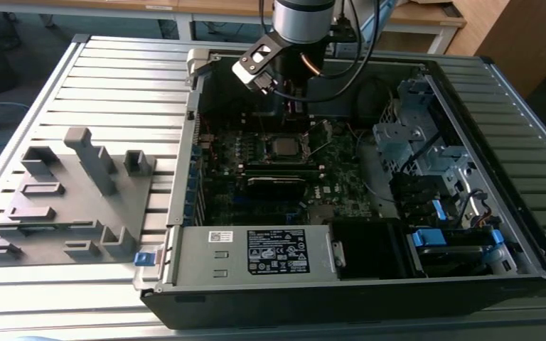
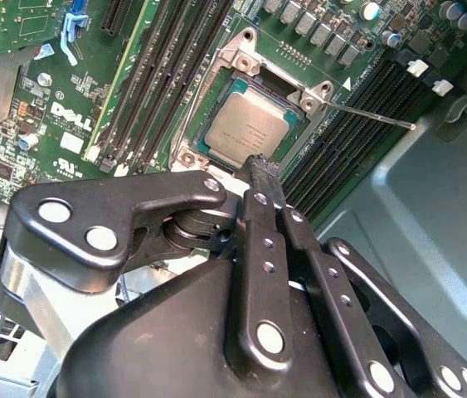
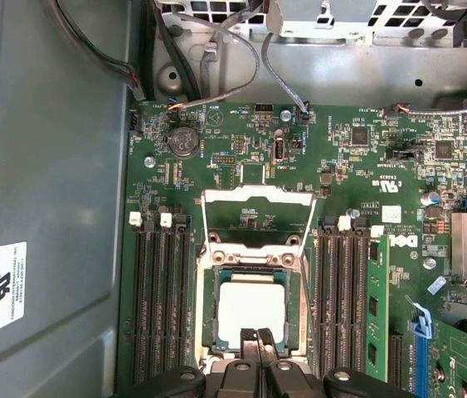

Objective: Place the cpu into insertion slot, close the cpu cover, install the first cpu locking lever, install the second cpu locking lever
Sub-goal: 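Close the cpu cover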

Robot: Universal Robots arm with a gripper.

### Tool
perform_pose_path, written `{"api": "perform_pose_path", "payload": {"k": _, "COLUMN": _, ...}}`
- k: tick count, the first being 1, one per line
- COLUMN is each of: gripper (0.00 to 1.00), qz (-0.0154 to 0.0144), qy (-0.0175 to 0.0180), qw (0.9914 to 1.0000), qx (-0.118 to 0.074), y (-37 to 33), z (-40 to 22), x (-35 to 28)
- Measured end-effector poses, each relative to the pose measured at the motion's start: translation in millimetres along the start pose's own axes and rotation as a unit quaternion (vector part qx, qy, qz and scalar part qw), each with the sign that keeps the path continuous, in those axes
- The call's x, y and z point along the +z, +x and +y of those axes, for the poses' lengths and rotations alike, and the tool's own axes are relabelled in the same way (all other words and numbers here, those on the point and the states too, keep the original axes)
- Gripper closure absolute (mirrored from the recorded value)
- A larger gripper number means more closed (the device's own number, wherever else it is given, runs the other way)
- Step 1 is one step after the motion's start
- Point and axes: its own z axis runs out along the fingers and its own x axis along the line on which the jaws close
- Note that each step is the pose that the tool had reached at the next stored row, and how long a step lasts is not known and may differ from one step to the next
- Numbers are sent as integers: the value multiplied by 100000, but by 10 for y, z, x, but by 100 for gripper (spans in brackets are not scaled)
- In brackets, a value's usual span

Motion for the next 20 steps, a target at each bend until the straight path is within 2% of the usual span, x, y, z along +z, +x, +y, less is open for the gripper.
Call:
{"api": "perform_pose_path", "payload": {"k": 13, "gripper": 89, "qz": -1, "qy": -1, "qw": 100000, "qx": 7, "y": 0, "z": 15, "x": 1}}
{"api": "perform_pose_path", "payload": {"k": 20, "gripper": 89, "qz": 1, "qy": 0, "qw": 100000, "qx": 1, "y": -1, "z": 43, "x": 2}}
